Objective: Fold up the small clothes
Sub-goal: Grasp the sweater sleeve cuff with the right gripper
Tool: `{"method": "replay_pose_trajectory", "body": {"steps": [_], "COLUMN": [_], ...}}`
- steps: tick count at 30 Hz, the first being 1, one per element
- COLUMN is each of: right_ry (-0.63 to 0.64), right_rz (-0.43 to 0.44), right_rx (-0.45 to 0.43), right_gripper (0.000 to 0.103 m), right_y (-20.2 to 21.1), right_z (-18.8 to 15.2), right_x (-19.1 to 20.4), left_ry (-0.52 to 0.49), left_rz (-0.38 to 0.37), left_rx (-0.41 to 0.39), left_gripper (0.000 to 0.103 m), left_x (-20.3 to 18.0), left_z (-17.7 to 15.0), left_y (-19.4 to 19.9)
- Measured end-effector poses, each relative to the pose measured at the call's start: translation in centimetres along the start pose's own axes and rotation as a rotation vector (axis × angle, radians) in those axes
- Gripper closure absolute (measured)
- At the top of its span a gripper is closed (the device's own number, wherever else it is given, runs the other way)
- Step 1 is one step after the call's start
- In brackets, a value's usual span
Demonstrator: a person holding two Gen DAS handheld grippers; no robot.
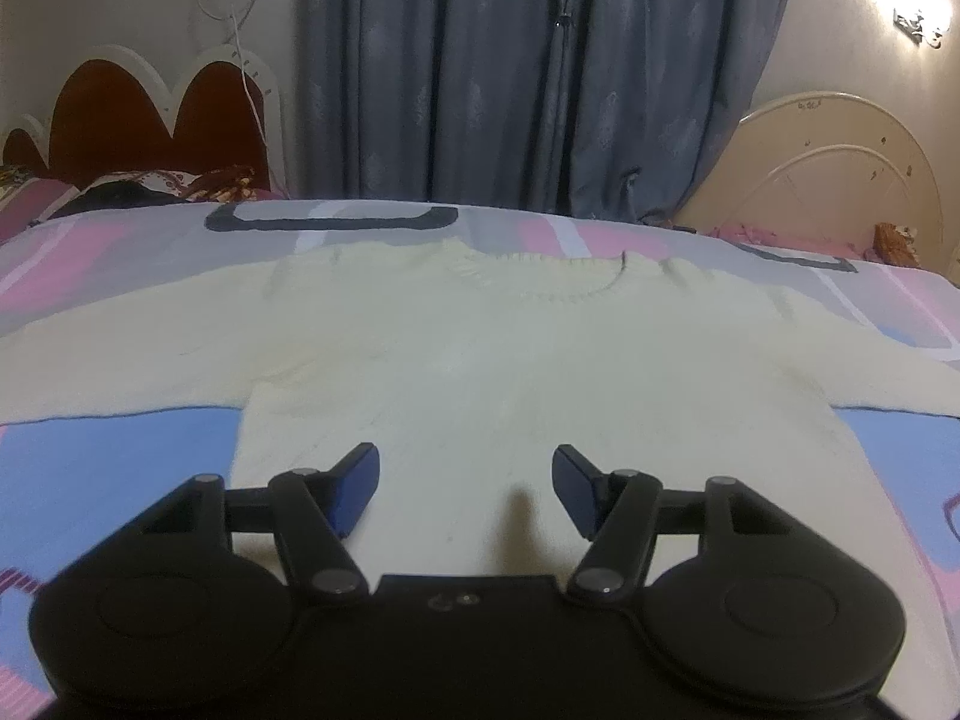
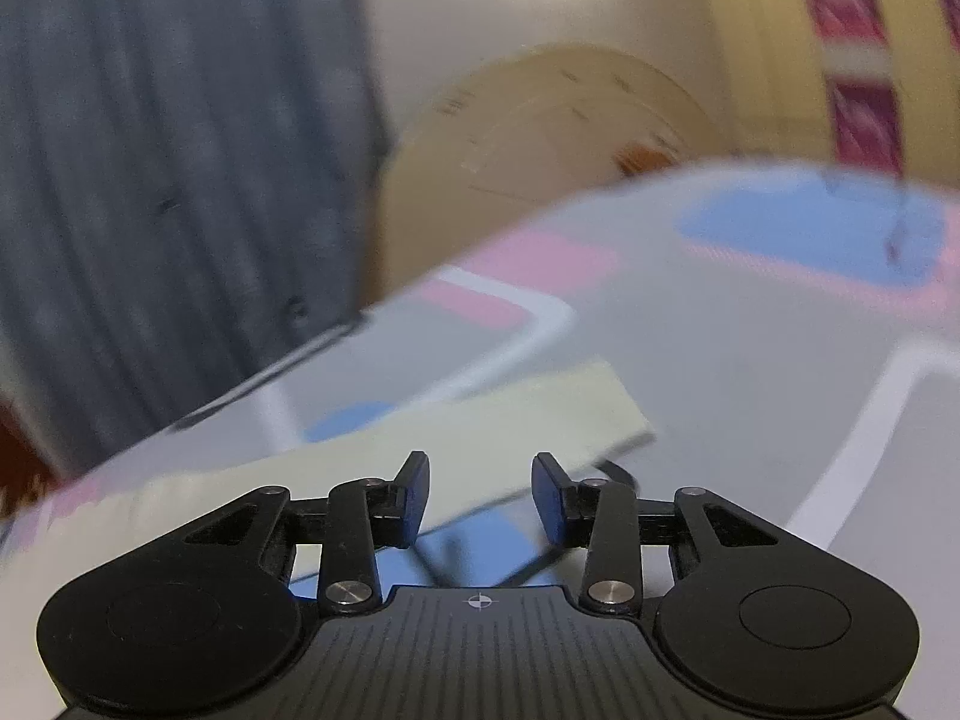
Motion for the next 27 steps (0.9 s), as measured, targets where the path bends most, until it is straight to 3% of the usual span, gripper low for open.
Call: {"method": "replay_pose_trajectory", "body": {"steps": [4, 10, 11, 12, 13, 15, 17, 19, 21, 25, 27], "right_ry": [-0.132, -0.244, -0.242, -0.232, -0.221, -0.159, -0.046, -0.046, 0.008, 0.082, 0.154], "right_rz": [-0.036, -0.014, -0.022, -0.033, -0.034, -0.028, -0.021, -0.062, -0.063, 0.011, 0.086], "right_rx": [0.029, 0.028, 0.028, 0.036, 0.052, 0.046, -0.021, 0.072, 0.065, 0.021, 0.007], "right_gripper": [0.065, 0.066, 0.072, 0.093, 0.102, 0.102, 0.102, 0.102, 0.102, 0.102, 0.102], "right_y": [-2.1, -3.3, -3.3, -3.5, -3.8, -3.6, -3.0, -3.9, -3.6, -1.6, -0.5], "right_z": [0.0, 1.0, 1.0, 1.1, 1.1, 1.9, 2.8, 1.6, 1.7, 2.0, 1.3], "right_x": [-3.2, -5.2, -5.2, -5.4, -5.5, -5.4, -4.7, -5.5, -4.8, -0.7, 3.2], "left_ry": [0.006, 0.042, 0.047, 0.049, 0.046, 0.032, 0.015, 0.013, 0.019, 0.024, 0.018], "left_rz": [-0.006, 0.004, 0.003, 0.002, -0.001, -0.001, 0.006, 0.014, 0.014, 0.012, 0.008], "left_rx": [0.006, 0.023, 0.028, 0.03, 0.031, 0.029, 0.027, 0.042, 0.05, 0.054, 0.058], "left_gripper": [0.041, 0.041, 0.041, 0.041, 0.041, 0.041, 0.039, 0.039, 0.039, 0.043, 0.048], "left_x": [0.0, 0.8, 0.8, 0.9, 1.1, 1.4, 1.9, 2.6, 3.3, 4.2, 4.3], "left_z": [-0.1, -0.5, -0.5, -0.4, -0.4, 0.0, 0.2, 0.1, 0.2, 0.3, 0.4], "left_y": [-1.3, -2.5, -2.7, -2.8, -2.7, -2.6, -2.4, -2.4, -2.4, -2.5, -2.7]}}
Point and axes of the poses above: each gripper's, at about its wrist camera, not at the fingertips, and y roughly against the way its jaws point, x to its left, z to its top, the point moved 8 cm from there along -y, roughly the way its jaws point, and after that the axes turned 11 degrees about -x, right-handed, at the moved point
